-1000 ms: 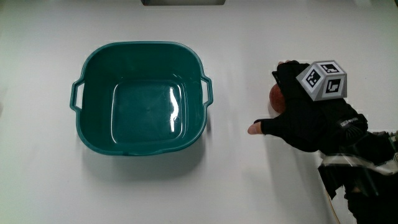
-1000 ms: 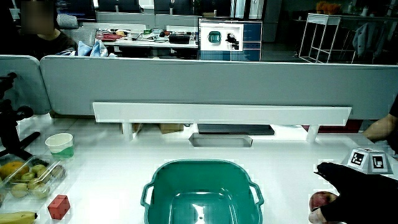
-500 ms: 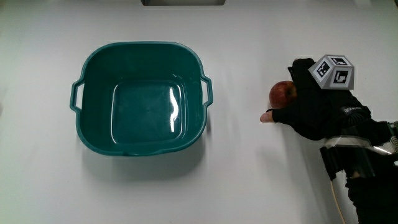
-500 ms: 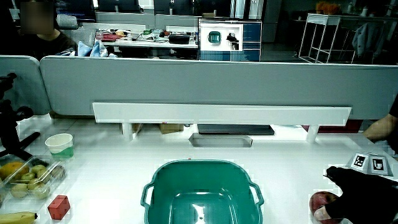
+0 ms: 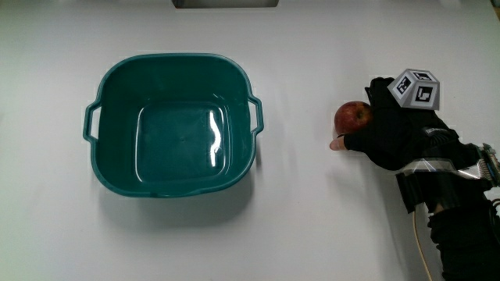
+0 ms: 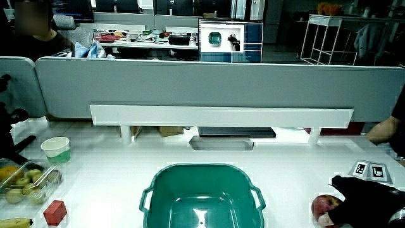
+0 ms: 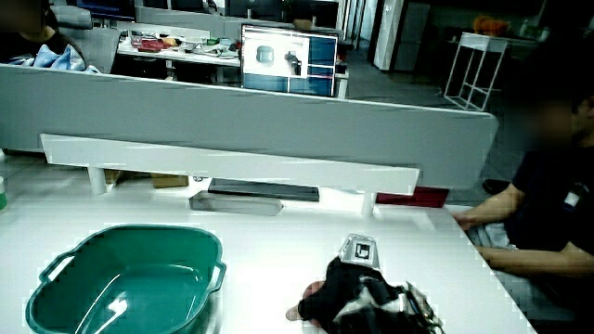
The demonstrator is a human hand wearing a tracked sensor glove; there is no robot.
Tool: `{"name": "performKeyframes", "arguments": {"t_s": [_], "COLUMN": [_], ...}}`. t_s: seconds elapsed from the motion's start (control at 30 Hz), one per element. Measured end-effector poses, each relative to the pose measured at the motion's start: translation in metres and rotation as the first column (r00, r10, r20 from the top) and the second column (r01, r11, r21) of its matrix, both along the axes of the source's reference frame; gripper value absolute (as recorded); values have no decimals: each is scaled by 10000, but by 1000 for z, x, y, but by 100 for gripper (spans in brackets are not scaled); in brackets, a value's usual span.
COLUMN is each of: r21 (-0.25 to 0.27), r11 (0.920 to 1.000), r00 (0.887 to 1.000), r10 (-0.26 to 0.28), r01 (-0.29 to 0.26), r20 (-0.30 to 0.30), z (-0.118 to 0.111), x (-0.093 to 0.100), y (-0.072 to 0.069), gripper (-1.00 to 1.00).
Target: Pick apple from desk
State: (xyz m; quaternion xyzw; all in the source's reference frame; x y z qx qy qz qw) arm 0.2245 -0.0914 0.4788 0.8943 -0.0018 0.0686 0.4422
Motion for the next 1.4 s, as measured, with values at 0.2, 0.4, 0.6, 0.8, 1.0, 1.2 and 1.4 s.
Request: {"name": "performKeyframes", "arguments": {"t_s": [0.2,0.4,0.6,0.8,1.0,1.2,1.4], "r21": [-310,-67,22,285,239,515,1086], "r11": [9995,9999,9997,9990,9988,9985,9940], "r00": [9999,9994,9995,9993,9991,9998,9995], "r10": [82,108,234,361,432,171,-167], "r01": [-85,-110,-233,-358,-433,-177,136], "r20": [-96,-335,-193,-94,27,109,276], "z": [8,12,14,16,19,18,15], "x": [5,4,6,7,9,6,5], "y": [0,1,0,0,1,0,1], "gripper": [0,0,0,23,46,69,92]}}
